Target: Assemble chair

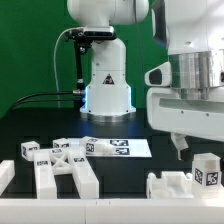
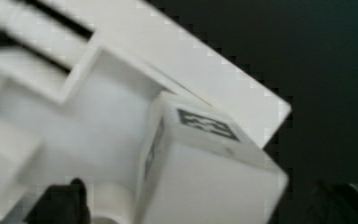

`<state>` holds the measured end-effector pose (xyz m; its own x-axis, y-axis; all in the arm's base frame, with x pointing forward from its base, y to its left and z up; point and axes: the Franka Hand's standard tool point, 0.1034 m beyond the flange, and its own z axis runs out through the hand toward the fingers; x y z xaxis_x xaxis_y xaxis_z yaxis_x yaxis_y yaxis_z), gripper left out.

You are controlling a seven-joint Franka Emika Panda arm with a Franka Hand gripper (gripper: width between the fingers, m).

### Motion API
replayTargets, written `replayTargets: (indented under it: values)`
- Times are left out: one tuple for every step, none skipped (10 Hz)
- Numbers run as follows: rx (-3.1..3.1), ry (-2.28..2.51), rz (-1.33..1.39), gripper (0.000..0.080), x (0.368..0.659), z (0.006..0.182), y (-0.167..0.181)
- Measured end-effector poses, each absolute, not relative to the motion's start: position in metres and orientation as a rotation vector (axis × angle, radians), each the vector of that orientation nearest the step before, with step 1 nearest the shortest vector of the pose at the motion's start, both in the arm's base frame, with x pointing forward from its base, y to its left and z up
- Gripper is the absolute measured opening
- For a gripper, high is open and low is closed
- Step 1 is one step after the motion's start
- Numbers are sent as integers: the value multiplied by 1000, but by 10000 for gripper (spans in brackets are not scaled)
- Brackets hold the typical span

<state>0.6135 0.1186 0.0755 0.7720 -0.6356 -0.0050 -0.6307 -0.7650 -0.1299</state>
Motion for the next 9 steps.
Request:
replayTargets:
  values:
    - [-2869,941,-66,647,614,75,118]
    - [-2903,836,-73,647,614,75,117]
    - [-2930,746,-78,647,614,75,117]
    - [-2983,563,-102,648,614,75,117]
    - [-3080,128,-164,648,614,74,121]
    - [-3091,23,-193,648,614,73,123]
    - [-3089,45,-212,648,614,72,120]
    - [-3089,43,-209,560,614,72,120]
    - [-3081,113,-207,560,614,72,120]
